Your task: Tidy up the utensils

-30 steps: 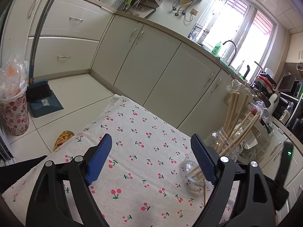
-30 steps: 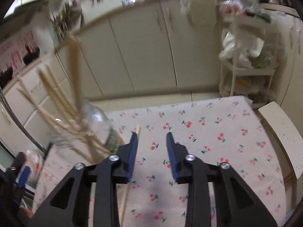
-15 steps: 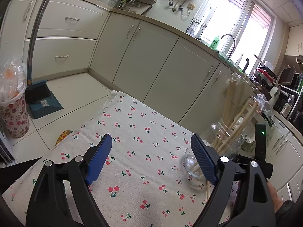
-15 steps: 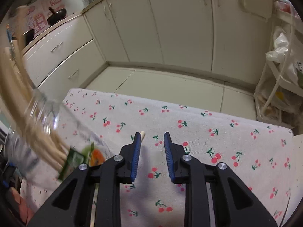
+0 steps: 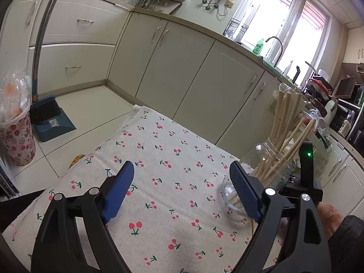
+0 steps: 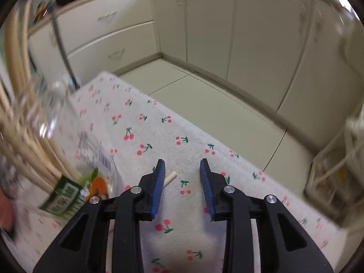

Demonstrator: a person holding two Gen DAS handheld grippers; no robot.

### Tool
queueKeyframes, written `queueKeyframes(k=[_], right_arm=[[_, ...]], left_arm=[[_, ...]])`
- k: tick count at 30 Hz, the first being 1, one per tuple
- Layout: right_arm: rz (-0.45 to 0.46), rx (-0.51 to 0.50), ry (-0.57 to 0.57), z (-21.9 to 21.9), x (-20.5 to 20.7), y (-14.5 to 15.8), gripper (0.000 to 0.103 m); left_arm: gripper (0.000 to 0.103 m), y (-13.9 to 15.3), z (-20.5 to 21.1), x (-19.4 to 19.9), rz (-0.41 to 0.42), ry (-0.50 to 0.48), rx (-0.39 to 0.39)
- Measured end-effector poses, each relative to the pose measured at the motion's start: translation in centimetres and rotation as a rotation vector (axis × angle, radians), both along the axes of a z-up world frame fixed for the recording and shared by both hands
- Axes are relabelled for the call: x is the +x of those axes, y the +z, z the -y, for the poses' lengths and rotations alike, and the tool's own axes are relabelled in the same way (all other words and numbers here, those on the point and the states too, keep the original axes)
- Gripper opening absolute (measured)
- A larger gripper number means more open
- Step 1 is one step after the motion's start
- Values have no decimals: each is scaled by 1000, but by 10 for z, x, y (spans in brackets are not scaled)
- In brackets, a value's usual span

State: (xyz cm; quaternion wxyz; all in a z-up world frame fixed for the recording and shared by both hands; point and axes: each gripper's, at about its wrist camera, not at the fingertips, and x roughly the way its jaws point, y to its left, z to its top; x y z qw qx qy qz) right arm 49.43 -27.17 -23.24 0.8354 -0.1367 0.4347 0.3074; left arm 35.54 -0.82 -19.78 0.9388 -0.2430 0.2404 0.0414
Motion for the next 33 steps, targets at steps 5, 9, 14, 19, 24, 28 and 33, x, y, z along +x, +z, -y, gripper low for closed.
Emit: queueKeyframes(k=[5, 9, 14, 19, 24, 28, 33], right_arm=[[83, -94, 48, -3, -14, 2, 40], [105, -152, 45, 7, -36, 4, 41], [74, -178, -20, 26, -66, 8, 44], [-4, -128, -200, 35, -76, 9, 45], [-42, -114, -366, 29, -64, 5, 57], [-69, -100, -482, 34, -51, 7, 57], [-62, -142, -471, 23, -47, 11, 13]], left_arm=[[83, -1, 1, 2, -8, -1, 2], [83, -2, 0, 3, -11, -2, 1], [84, -2, 0, 3, -12, -1, -1], [84, -2, 0, 3, -17, -2, -5], [84, -3, 0, 4, -18, -2, -8], [84, -4, 0, 5, -20, -3, -11], [84, -5, 1, 5, -21, -7, -8]])
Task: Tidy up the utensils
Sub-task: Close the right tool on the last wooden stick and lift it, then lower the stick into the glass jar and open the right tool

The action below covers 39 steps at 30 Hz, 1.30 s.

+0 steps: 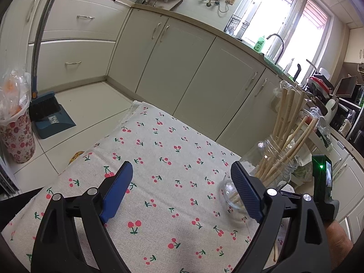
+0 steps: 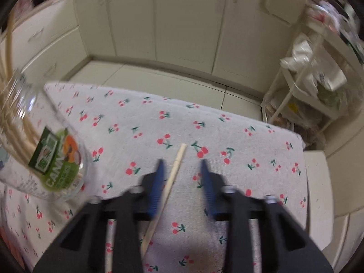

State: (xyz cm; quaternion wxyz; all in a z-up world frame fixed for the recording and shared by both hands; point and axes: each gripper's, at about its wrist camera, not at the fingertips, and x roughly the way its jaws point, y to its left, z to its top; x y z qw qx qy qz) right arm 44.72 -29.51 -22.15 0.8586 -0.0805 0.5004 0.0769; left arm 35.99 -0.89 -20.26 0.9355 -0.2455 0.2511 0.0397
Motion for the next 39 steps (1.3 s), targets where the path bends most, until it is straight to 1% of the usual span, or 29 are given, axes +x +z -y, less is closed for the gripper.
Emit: queueKeyframes(k=[2, 3, 4, 5, 6, 8, 9, 10, 12, 13, 15, 16, 17, 18, 19, 20, 22, 24, 26, 30, 32, 35, 39], right_arm=[[-1, -91, 56, -13, -5, 0, 7], [-5, -115, 72, -17, -8, 0, 6], [-16, -120, 78, -19, -13, 1, 6], [-27, -97, 70, -16, -16, 3, 6], [-30, -70, 55, -13, -21, 4, 6], [-25, 55, 2, 3, -34, 12, 6], [-15, 138, -29, 11, -43, 18, 6], [16, 246, -62, 19, -57, 29, 6], [116, 439, -107, 30, -80, 52, 6], [169, 501, -123, 32, -89, 62, 6], [334, 663, -152, 32, -107, 91, 6], [418, 723, -173, 31, -112, 103, 6], [482, 775, -194, 31, -113, 113, 6], [529, 817, -215, 31, -110, 121, 6], [601, 862, -262, 30, -109, 131, 6], [650, 880, -294, 29, -108, 136, 6], [754, 896, -370, 20, -103, 146, 6], [828, 890, -442, 16, -94, 148, 6], [876, 871, -492, 13, -87, 148, 6], [941, 827, -560, 13, -73, 142, 6], [972, 787, -570, 18, -63, 137, 6], [1000, 716, -548, 10, -67, 132, 6], [989, 645, -493, -5, -73, 120, 6]], left_arm=[[84, 0, 0, 0, -1, -2, 0], [84, 0, 0, 0, -1, -2, 1], [84, 0, 0, 0, -1, -2, 0], [84, 0, 0, 0, 0, -2, 0], [84, 0, 0, 0, 0, -2, 0], [84, 0, 0, 1, 0, -2, 1], [84, 0, 0, 1, -1, -2, 0], [84, 0, 0, 1, -2, -2, 0], [84, 0, 0, 1, -4, -4, 0], [84, 0, 0, 1, -6, -5, -1], [84, 0, 0, 1, -7, -5, 0], [84, 0, 1, 1, -6, -5, 0], [84, 0, 0, 1, -5, -5, -1], [84, -1, 0, 2, -6, -4, -3], [84, -1, 0, 2, -8, -4, -4], [84, -1, -1, 3, -9, -5, -5], [84, -1, 0, 3, -10, -6, -7], [84, -1, 0, 3, -10, -6, -7], [84, -2, -1, 3, -12, -7, -8], [84, -3, -1, 5, -17, -10, -14], [84, -4, -1, 5, -19, -10, -17], [84, -5, -1, 6, -24, -13, -22], [84, -6, -2, 7, -30, -13, -27]])
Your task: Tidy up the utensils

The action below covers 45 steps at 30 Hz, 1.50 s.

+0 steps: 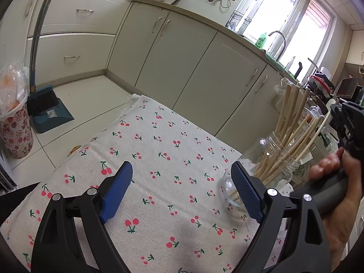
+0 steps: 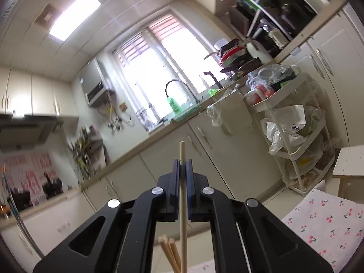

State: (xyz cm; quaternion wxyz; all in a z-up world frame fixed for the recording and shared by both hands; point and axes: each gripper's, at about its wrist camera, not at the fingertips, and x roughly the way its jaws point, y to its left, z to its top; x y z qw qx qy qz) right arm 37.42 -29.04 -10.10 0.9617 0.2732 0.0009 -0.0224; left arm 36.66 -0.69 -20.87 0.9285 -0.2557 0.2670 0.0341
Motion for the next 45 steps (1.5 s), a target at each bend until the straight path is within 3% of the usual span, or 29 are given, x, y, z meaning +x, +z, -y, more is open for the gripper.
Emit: queueKeyframes(k=[9, 19, 21, 25, 26, 30, 32, 34, 38, 45], right_arm=[[-90, -176, 108, -30, -35, -20, 6], [-219, -270, 211, -42, -48, -38, 7], [-225, -280, 229, -42, -52, -36, 26], [-230, -280, 242, -38, -66, -25, 30], [-246, -279, 245, -36, -70, -22, 36], [-382, -236, 262, -27, -98, -22, 67], [-464, -249, 249, -24, -112, -25, 75], [-578, -255, 242, -22, -126, -33, 80], [-701, -244, 234, -20, -158, -37, 85], [-737, -266, 240, -27, -215, -12, 94]], left_arm=[[84, 1, -1, -1, 5, -1, 8], [87, 5, 2, -4, 19, -16, 21], [88, 5, 2, -5, 24, -18, 21], [89, 7, 2, -7, 35, -22, 19], [89, 8, 3, -8, 32, -25, 24], [89, 18, 12, -14, -3, -64, 104], [90, 30, 18, -25, -10, -70, 171], [91, 42, 24, -36, -29, -97, 236], [93, 68, 31, -65, -38, -131, 313], [95, 106, 37, -132, -54, -188, 377]])
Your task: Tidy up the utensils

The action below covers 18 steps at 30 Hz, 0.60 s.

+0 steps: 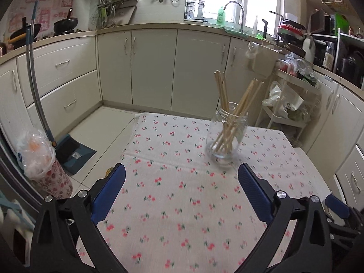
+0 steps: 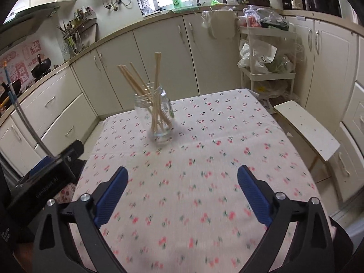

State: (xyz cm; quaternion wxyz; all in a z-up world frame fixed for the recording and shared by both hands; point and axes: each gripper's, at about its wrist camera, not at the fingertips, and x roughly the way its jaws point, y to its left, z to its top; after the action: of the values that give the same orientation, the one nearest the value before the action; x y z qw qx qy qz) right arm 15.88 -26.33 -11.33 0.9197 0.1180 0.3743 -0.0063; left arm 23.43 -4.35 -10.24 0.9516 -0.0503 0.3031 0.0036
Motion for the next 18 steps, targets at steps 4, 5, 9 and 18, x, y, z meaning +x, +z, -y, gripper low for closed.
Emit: queueKeyframes(k=[4, 5, 9, 18], right_arm=[[-9, 4, 7, -3, -34, 18, 96], [-17, 8, 9, -4, -44, 22, 96], [-45, 24, 4, -6, -72, 34, 96], [-118, 61, -11, -16, -134, 58, 96]], left_arm=[[95, 17, -3, -37, -7, -11, 8], [95, 22, -5, -47, -8, -13, 11], [95, 41, -11, -80, -12, -27, 14], [95, 68, -26, -145, -53, -23, 4]])
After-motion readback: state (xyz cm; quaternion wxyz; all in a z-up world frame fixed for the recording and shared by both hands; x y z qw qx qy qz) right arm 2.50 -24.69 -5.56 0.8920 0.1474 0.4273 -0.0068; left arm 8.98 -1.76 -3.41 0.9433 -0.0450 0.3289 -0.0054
